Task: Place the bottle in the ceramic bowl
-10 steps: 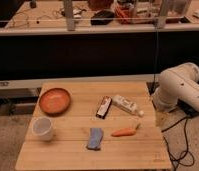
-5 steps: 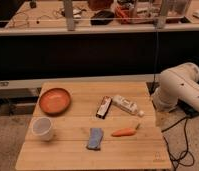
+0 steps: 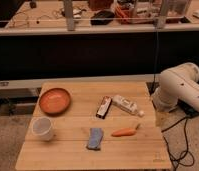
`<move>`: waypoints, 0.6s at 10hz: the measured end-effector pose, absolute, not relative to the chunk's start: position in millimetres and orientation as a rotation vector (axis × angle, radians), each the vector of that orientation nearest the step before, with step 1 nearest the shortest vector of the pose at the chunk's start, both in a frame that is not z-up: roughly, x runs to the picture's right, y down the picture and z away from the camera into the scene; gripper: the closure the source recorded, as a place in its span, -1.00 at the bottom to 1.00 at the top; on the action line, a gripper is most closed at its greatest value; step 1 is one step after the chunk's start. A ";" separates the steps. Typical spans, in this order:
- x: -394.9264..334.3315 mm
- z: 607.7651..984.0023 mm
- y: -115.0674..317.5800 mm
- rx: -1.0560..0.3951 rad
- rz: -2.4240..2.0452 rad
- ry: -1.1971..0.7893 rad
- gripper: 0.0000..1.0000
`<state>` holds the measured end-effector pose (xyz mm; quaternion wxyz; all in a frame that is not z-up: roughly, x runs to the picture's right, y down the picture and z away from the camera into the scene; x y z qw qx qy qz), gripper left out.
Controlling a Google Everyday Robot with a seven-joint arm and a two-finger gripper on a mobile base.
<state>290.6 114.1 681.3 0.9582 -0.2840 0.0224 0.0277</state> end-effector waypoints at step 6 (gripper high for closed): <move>276.5 694.9 110.5 -0.570 0.016 0.040 -0.60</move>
